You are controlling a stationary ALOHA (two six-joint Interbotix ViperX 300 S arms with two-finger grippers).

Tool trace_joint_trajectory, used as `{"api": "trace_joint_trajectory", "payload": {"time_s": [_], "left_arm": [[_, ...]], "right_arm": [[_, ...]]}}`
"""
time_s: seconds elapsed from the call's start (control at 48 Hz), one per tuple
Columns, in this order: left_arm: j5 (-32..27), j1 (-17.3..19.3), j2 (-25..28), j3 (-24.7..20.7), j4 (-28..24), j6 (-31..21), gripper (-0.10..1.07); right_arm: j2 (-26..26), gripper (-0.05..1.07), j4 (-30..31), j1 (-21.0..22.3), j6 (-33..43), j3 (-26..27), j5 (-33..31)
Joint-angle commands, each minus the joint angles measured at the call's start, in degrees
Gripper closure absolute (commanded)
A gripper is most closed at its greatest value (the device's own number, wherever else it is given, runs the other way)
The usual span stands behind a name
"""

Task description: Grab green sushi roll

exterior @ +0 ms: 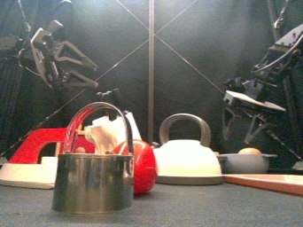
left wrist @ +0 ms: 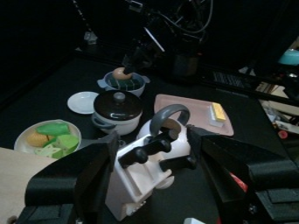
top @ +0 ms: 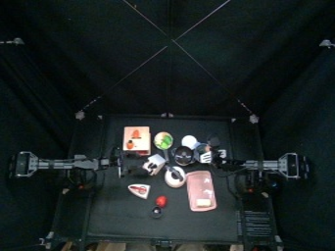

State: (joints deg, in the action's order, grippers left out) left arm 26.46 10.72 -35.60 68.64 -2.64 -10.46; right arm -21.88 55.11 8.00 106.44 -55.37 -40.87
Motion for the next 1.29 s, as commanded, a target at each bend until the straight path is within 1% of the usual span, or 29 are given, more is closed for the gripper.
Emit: {"api": "trace_joint_trajectory", "payload": {"time_s": [0.0,0.146,0.312,0.542,0.729,0.833,1.271], "left_arm": [[0.26,-0.18,0.0,-0.62,0.44,-0.09,0.02],[0.26,-0.53,0.0,-0.62,1.05,0.09,0.02],[0.26,-0.35,0.0,-0.62,1.14,0.18,0.02],[0.26,-0.35,0.0,-0.62,1.05,0.18,0.02],[0.26,-0.35,0.09,-0.62,1.14,0.18,0.02],[0.26,-0.35,0.0,-0.62,1.14,0.18,0.02],[0.26,-0.26,0.0,-0.53,1.05,0.18,0.02]], "right_arm": [[-0.09,0.02,-2.99,-2.11,-1.14,2.11,-2.02],[0.88,0.02,-11.07,-3.08,-5.89,3.08,-4.92],[1.41,0.02,-14.59,-2.72,-10.9,3.16,-5.01],[2.29,0.02,-14.06,0.09,-11.87,2.29,-4.13],[3.78,0.02,-14.06,2.46,-11.87,1.14,0.09],[4.57,0.02,-13.97,3.78,-11.87,0.79,1.23],[5.63,0.02,-13.1,5.71,-11.78,-0.26,1.58]]}}
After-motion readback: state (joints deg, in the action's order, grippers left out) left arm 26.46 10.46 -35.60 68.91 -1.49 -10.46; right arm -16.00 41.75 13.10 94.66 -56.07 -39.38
